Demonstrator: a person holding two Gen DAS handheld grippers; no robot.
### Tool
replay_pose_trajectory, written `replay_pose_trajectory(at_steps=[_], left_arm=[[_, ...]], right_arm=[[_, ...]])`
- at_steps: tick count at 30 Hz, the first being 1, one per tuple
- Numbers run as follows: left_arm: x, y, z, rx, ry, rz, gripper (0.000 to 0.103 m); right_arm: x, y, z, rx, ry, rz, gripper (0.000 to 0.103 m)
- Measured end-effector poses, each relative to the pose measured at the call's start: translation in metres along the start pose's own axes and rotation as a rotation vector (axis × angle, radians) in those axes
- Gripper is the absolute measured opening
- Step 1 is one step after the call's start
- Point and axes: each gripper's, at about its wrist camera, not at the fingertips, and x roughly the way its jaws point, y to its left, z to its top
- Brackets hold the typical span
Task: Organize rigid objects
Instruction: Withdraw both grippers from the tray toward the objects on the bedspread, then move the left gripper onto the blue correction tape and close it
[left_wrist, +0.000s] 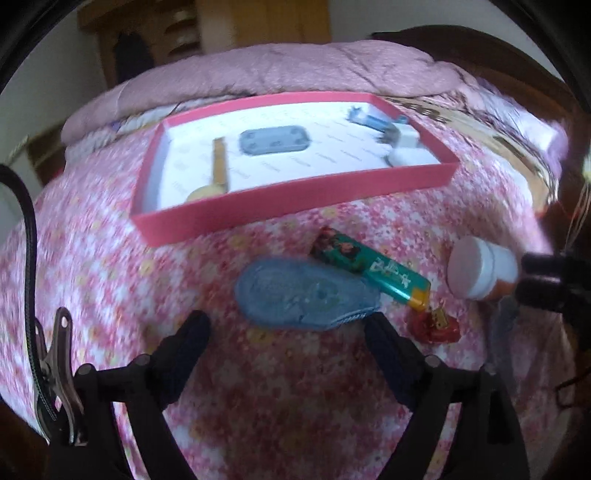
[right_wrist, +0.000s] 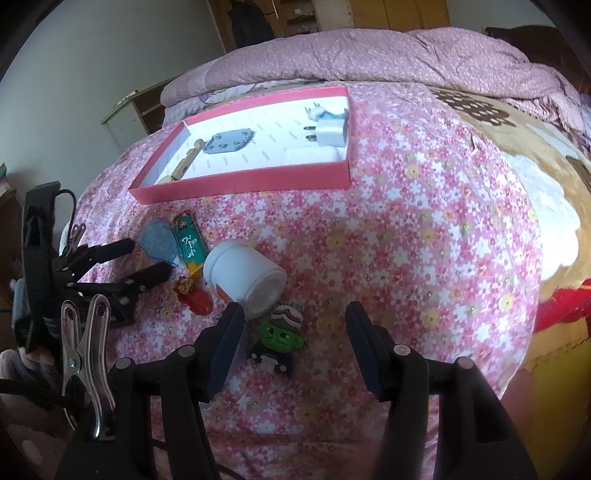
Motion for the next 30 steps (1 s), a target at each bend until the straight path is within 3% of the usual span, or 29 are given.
replay_pose_trajectory(at_steps=[9, 21, 30], left_arm=[[0.013, -0.003, 0.013, 0.014, -0.027, -0.022, 0.095], [0.015, -0.002, 0.019, -0.16, -0.017, 0.023, 0.096], [0.02, -0.01, 0.015, -0.164, -0.027, 0.089, 0.1]], right_arm=[[0.013, 0.003, -0.013, -0.018, 0.012, -0.021, 0.06], [0.011, 0.018, -0.021, -0.097, 0.007, -0.041, 0.063], [0.018, 0.022, -0.024, -0.124, 0.002, -0.049, 0.074]])
